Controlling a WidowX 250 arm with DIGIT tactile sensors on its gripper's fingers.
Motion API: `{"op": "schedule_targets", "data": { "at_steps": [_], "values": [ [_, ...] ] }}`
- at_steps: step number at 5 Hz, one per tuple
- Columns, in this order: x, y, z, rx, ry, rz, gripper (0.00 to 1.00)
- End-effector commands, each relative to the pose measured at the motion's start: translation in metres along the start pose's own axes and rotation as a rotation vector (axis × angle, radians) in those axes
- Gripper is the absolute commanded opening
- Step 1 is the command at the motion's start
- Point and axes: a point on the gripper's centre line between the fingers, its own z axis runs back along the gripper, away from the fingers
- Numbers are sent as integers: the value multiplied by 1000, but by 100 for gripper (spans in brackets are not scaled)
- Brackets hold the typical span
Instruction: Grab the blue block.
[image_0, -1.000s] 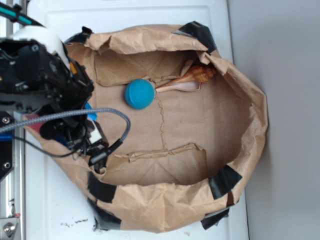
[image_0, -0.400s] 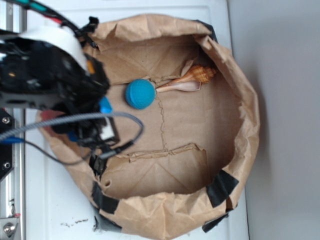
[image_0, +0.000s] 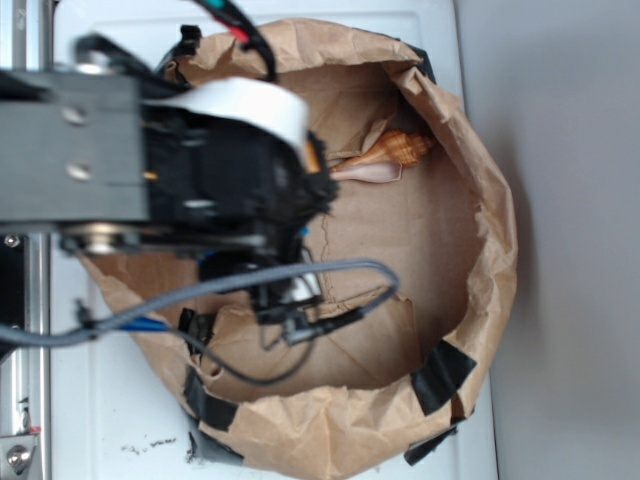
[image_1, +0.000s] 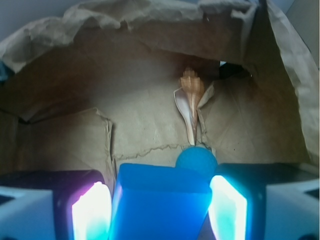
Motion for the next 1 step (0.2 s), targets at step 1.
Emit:
{"op": "schedule_targets", "data": {
  "at_steps": [1],
  "values": [
    [9,3,25,148,-122,29,66]
  ]
}}
